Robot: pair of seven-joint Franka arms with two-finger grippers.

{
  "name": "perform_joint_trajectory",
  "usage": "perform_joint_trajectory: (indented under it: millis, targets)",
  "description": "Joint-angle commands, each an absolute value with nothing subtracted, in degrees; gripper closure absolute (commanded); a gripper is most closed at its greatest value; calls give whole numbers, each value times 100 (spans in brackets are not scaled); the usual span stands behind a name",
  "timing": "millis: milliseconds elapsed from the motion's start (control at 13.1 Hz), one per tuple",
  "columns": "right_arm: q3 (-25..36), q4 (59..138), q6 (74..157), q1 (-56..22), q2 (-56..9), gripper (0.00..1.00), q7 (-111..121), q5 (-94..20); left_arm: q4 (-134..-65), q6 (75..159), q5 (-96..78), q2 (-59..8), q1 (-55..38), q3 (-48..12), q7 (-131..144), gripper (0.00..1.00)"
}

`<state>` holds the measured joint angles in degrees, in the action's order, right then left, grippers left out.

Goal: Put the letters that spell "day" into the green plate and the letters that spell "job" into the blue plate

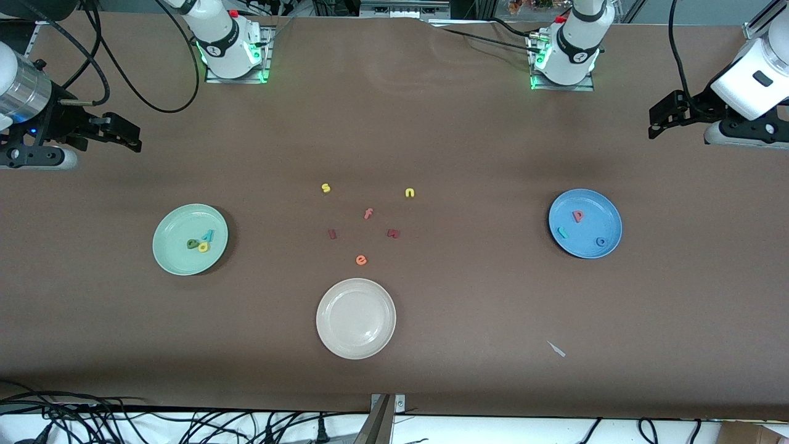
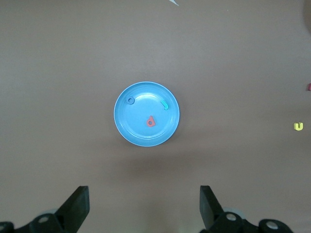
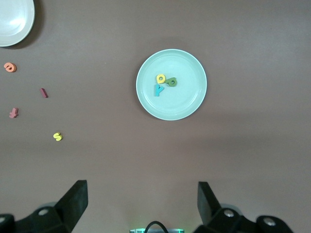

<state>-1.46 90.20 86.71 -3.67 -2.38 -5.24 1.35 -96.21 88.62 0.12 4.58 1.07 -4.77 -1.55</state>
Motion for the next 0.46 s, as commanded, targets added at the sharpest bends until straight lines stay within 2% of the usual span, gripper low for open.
perform_joint_trajectory:
  millis: [0, 381]
  targets:
    - [-167, 9079, 8657, -325, -185, 0, -598, 62, -9431, 8719, -97, 369, 88, -475, -123, 0]
    - [-167, 9088, 8640, -325, -185, 0, -598, 62, -9422, 8719, -97, 369, 97, -475, -123, 0]
